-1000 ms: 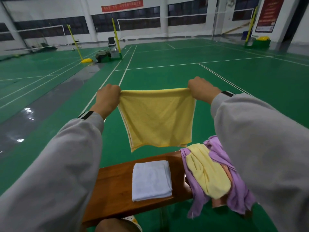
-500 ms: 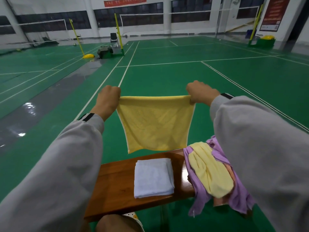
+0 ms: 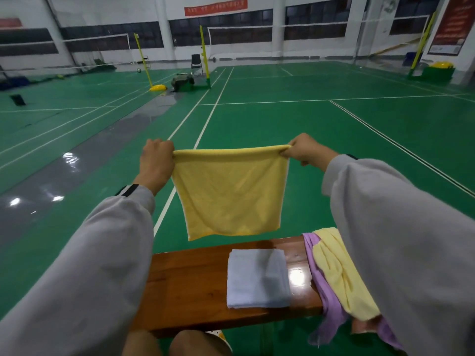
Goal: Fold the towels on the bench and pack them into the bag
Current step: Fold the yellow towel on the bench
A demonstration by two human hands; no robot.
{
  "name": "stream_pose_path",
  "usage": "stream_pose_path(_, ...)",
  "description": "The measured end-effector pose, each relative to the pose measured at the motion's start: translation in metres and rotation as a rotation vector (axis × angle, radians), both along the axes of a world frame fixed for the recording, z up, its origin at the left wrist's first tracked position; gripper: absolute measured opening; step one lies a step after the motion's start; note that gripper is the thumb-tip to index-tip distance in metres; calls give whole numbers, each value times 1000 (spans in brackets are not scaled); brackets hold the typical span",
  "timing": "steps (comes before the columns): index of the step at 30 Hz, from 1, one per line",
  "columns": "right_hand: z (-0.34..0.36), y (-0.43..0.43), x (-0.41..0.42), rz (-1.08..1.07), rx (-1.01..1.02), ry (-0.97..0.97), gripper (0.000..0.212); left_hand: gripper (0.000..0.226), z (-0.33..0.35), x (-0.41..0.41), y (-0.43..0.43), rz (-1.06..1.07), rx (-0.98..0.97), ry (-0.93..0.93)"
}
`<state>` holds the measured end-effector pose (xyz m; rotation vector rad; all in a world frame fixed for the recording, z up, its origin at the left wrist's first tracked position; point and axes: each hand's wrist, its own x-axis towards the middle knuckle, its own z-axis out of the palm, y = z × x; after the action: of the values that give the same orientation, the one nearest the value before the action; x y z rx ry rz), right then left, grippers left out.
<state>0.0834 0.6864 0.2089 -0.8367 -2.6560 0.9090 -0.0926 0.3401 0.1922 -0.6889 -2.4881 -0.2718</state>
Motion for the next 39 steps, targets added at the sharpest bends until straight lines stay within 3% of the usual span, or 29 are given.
stream_pose_path(4,-14,-27,-28,-70,-340,139,6,18,-6,-17,-36,107,135,-140)
stream_pose_path(6,-16,-47,-42,-86,-536,223,6,24,-5,-29,-48,91,410,-350)
stream_pose_path(8,-15,-67,-52,-33,-696,304,11,25,-2,-34,-55,55,832,-570)
stream_pose_path(10,-17,-83,-61,12,-728,366,10,23,3,-32,-65,-9,1177,-741)
stream_pose_path(13,-22,-102,-69,26,-738,438,10,21,10,-17,-86,-134,1307,-831)
stream_pose_path(17,-40,-126,-61,4,-785,513,6,13,-5,0,-119,-79,1338,-851)
stream_pose_path(20,-69,-140,-41,20,-843,475,28,36,-29,14,-153,26,1261,-871)
stream_pose_path(23,-114,-153,-16,13,-962,388,57,36,-65,34,-182,57,1204,-954)
stream_pose_path(26,-160,-169,9,4,-916,259,48,35,-105,74,-201,126,1074,-1041)
stream_pose_path(31,-215,-190,68,170,-773,-169,39,34,-172,142,-234,322,678,-1442)
stream_pose_path(34,-237,-191,90,228,-683,-364,48,44,-199,166,-250,417,717,-1604)
stream_pose_path(36,-246,-189,96,210,-659,-371,55,46,-210,172,-252,437,757,-1601)
stream_pose_path(39,-241,-193,98,199,-624,-298,46,34,-211,172,-244,412,707,-1452)
